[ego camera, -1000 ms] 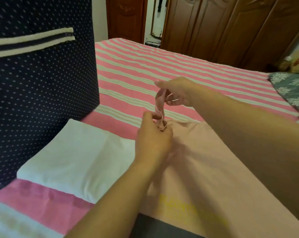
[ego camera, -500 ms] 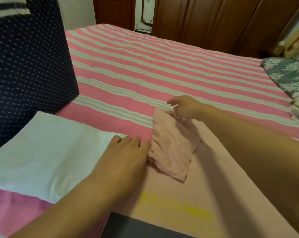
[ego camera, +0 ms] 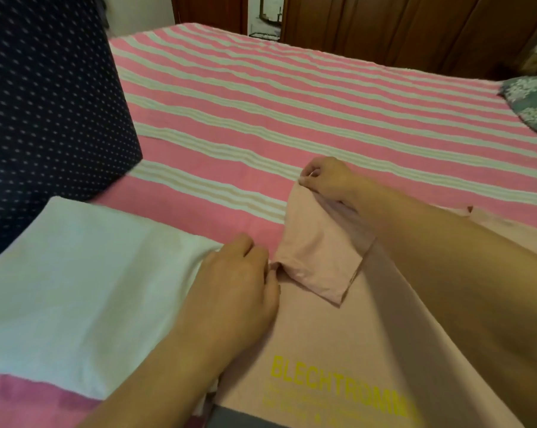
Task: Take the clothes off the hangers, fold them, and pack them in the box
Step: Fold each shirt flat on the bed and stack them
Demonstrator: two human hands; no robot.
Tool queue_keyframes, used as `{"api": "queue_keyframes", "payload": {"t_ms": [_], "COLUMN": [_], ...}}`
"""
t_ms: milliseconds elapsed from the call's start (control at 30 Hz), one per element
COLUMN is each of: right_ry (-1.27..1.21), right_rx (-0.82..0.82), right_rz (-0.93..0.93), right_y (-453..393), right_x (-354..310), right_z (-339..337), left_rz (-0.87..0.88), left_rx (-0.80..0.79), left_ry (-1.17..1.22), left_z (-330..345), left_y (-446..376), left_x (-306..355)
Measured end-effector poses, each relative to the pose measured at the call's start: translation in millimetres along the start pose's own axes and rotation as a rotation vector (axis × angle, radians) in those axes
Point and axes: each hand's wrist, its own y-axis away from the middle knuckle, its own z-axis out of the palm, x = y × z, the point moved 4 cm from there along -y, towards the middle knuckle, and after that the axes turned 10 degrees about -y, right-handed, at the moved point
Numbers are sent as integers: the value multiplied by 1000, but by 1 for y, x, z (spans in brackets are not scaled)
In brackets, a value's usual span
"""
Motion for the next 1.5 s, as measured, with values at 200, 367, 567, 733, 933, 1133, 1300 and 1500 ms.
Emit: {"api": "queue_keyframes", "payload": {"t_ms": [200,367,567,733,933,1133,1300,1500], "right_ry": [135,294,64,94,76,452,342,348], "right_rx": [287,-64,67,46,-2,239,469,-59], "right_rz": [20,305,184,48,-12,-86,-439,-206], "right_y": [28,77,71,33,5,4,107,207], "right_x": [-5,15,3,-5,-10,-9,-42,-2], "right_z": [-37,-42,-43,-26,-14,9,-8,-5], "left_rz": [72,1,-11,-28,-53,17,26,-173], "left_rx": [-59,-41,-7,-13,20,-8,-40,-318], "left_ry": [-18,-64,-141,-136,-96,-243,-267,-10], "left_z": [-1,0,-2,0,7,18,19,-10], "left_y": [-3,-1,1,-1,-4,-3,-4,2], "left_x": [2,-4,3,5,0,2,0,11]}}
